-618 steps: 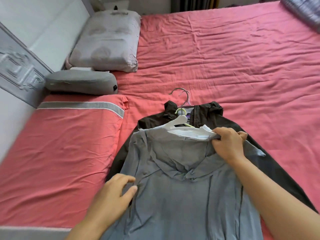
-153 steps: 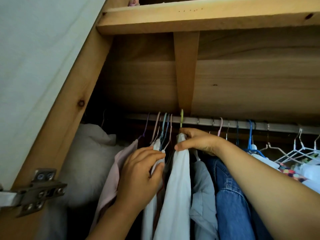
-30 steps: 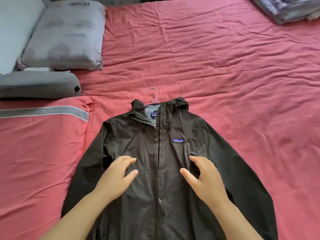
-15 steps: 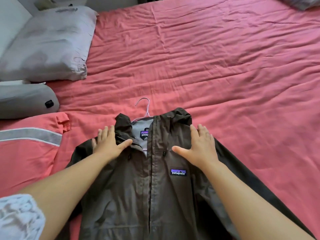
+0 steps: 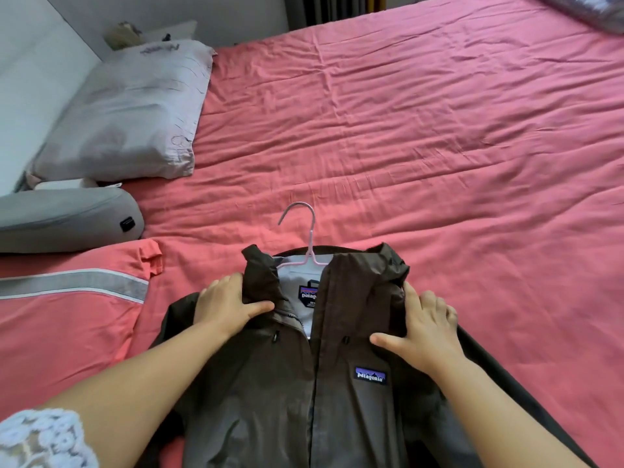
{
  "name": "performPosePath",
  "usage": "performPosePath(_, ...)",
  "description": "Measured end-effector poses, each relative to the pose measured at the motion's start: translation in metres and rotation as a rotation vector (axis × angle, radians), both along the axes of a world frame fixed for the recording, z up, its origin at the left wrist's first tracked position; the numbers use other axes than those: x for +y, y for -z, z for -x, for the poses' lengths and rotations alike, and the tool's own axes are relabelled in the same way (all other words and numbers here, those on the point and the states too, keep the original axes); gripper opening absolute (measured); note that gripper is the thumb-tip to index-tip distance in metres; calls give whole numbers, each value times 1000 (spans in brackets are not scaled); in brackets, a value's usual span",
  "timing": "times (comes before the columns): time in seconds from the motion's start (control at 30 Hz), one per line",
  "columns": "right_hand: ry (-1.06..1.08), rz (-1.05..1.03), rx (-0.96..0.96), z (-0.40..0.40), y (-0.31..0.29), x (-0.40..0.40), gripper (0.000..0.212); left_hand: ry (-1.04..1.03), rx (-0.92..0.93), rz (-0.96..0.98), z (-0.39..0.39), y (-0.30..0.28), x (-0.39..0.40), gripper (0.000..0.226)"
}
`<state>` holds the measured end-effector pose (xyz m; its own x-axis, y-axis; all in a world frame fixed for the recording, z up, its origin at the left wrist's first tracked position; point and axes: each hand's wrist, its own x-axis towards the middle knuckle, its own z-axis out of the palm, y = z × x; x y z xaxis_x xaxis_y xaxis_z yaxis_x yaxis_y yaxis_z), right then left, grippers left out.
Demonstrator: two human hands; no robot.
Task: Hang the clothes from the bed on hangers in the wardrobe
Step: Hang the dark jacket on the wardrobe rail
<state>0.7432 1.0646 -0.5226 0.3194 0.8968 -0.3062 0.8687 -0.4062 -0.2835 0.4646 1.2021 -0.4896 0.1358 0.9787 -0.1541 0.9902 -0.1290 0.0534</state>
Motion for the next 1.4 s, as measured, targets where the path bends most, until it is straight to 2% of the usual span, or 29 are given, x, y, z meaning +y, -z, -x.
performPosePath(0.1, 74, -78, 115, -3, -18, -18, 113, 6, -194, -23, -2, -25, -13, 44)
performPosePath(0.23, 224, -350, 363, 1, -57, -44, 119, 11, -415, -106, -6, -70, -43, 30)
performPosePath(0.33, 209, -493, 487, 5, -96, -64, 126, 47, -492, -142, -7, -106, -69, 37)
performPosePath(0.47, 35, -619, 307, 13, -150, -93, 100, 99, -588, -219, -6, -159, -104, 40)
performPosePath(0.63, -19, -727, 340, 15, -236, -135, 59, 202, -696, -259, -7, -234, -139, 48)
performPosePath(0.73, -139, -800, 330, 19, -292, -163, 33, 282, -803, -267, -15, -283, -151, 43)
performPosePath(0.83, -78, -917, 309, 31, -348, -200, 28, 405, -799, -305, -30, -328, -163, 36)
performPosePath(0.9, 29, -1002, 263, 41, -382, -229, 10, 458, -750, -339, -38, -354, -173, 52)
performPosePath(0.97, 138, -1063, 202, 53, -410, -261, 19, 515, -760, -349, -40, -380, -188, 77)
performPosePath(1.03, 203, -1076, 187, 69, -430, -290, 23, 622, -772, -363, -39, -398, -203, 87)
performPosePath(1.13, 301, -1115, 146, 114, -458, -340, 32, 805, -816, -365, -28, -425, -241, 87)
performPosePath(1.27, 466, -1186, 182, 191, -482, -392, 10, 989, -931, -240, -1, -457, -292, 81)
performPosePath(1.37, 587, -1236, 145, 261, -498, -429, 7, 1100, -995, -279, 32, -477, -329, 70)
performPosePath(1.4, 628, -1255, 96, 291, -505, -444, 12, 1130, -1026, -297, 47, -486, -345, 65)
